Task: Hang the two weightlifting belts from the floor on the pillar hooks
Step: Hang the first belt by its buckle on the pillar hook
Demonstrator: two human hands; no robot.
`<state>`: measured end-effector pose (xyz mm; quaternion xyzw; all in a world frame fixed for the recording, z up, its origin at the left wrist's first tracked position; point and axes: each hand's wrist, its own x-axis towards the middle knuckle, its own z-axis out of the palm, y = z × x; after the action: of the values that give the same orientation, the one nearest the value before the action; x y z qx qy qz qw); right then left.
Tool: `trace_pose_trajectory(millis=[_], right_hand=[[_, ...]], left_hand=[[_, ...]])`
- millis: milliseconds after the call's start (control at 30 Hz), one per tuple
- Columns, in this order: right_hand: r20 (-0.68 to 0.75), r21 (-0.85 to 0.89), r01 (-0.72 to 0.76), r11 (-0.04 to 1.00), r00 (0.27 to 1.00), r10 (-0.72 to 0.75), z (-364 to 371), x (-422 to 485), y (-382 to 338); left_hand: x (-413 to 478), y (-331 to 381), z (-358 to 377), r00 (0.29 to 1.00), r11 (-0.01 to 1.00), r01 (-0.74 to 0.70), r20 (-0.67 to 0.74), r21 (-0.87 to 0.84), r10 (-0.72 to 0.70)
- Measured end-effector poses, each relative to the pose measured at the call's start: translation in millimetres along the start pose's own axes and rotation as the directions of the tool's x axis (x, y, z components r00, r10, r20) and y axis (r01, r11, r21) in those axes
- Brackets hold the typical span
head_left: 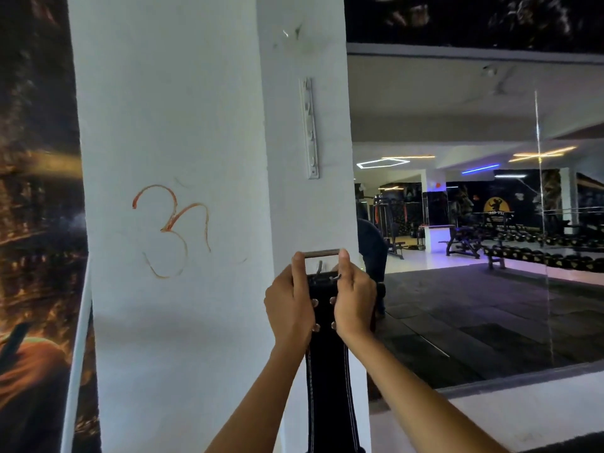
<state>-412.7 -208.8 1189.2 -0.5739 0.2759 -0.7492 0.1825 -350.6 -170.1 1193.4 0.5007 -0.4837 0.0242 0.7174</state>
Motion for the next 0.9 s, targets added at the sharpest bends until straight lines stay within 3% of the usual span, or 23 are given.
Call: trace_pose_trajectory(millis=[167,400,500,900], right_hand=[[-0.009,0.035,0.056,0.998,0.998,-0.056,42,86,5],[-0.124,-0.027,0.188,0.982,0.974,-0.19,93,200,-5],[-0.126,-0.094,0.173,0.98,0.975,-0.184,110,239,-1],[-0.033,-0.11,0.141,0.984,0.989,-0.145,175,367,52]], left_hand=[[91,3,37,0.993,0.991,-0.101,-0.066,-0.089,0.095],[215,17,82,0.948,0.95,-0.309,-0.101,-0.057,0.302],[254,20,100,0.949,0.946,-0.304,-0.124,-0.115,0.29],[381,-2,173,0.972,0.973,-0.229,-0.056,0.006,0.229]])
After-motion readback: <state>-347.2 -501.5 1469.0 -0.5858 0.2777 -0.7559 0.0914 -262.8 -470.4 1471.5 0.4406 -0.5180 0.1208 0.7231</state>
